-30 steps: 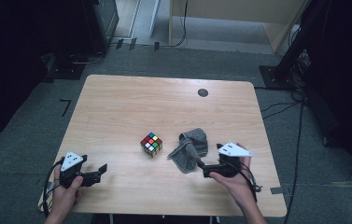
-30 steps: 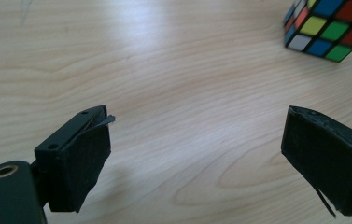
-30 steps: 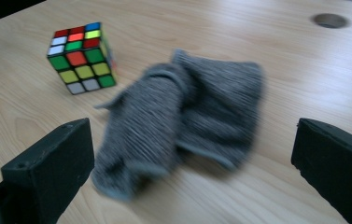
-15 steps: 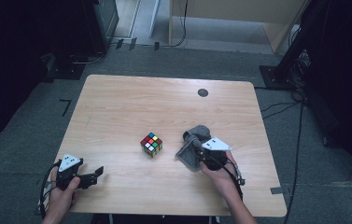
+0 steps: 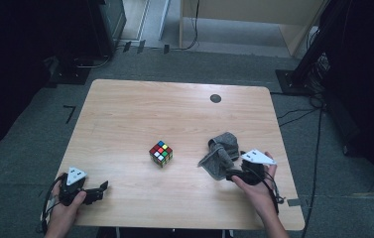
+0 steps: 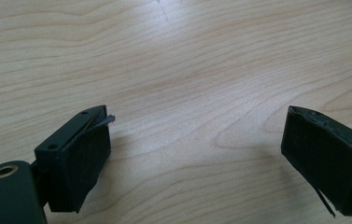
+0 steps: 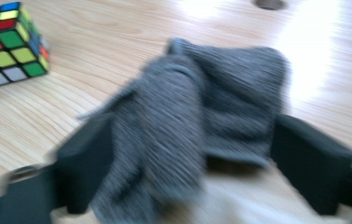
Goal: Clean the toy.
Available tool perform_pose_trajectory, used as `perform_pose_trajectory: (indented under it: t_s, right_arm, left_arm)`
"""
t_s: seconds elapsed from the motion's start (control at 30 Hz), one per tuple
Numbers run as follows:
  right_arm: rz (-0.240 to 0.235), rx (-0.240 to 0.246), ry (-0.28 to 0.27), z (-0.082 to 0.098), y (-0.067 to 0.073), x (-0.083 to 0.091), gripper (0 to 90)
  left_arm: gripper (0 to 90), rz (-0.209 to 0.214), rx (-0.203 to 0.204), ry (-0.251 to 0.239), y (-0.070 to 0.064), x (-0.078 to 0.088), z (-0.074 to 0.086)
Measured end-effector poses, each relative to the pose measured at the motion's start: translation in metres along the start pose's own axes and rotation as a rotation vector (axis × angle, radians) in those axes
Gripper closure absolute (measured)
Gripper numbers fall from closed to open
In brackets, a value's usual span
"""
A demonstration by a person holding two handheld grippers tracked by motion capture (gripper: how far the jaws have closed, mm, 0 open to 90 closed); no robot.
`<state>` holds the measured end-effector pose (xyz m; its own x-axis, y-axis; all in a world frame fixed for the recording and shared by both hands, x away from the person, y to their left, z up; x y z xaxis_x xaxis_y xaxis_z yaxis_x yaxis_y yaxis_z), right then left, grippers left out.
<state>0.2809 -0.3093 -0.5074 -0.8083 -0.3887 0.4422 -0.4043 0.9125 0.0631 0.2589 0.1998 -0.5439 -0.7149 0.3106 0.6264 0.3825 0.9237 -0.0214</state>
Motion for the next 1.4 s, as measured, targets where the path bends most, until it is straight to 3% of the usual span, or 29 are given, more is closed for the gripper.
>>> perform_pose_trajectory:
  t_s: [0.07,0.23,0.37,0.7,0.8,1.0,1.4]
  right_arm:
    - [0.022,-0.026,0.001,0.006,-0.013,0.015,0.0]
    - [0.092,-0.104,0.031,0.03,-0.047,0.047,0.0]
    - [0.138,-0.131,0.071,0.05,-0.061,0.063,0.0]
    - [0.205,-0.098,0.148,0.075,-0.067,0.067,0.0]
    - [0.199,-0.12,0.164,0.078,-0.068,0.065,0.0]
    - [0.194,-0.082,0.193,0.079,-0.066,0.063,0.0]
    - [0.193,-0.082,0.193,0.079,-0.066,0.062,0.0]
  left_arm:
    - [8.6,-0.005,-0.005,0.007,0.0,-0.001,0.0]
    - [8.3,-0.022,-0.026,0.007,-0.002,-0.002,0.001]
    - [6.3,-0.03,-0.02,0.003,-0.002,-0.003,0.002]
    - [3.3,-0.04,-0.012,0.011,-0.001,-0.004,0.001]
    - [0.9,-0.05,-0.004,0.016,-0.001,-0.006,0.0]
    - [0.0,-0.059,0.005,0.019,-0.001,-0.007,0.0]
    - [0.0,-0.058,0.005,0.019,-0.001,-0.007,0.0]
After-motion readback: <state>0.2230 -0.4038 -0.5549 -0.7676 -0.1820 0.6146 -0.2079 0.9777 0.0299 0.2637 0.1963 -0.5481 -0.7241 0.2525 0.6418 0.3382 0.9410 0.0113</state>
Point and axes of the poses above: each handheld gripper's, and its own axes: x roughly backward along the jaws, z roughly out of its underside, y roughly to its left, the point moved 4 cm from there along -x, roughly forward along the jaws, and after that the axes turned 7 degrees about -y, right-handed, at the moved point
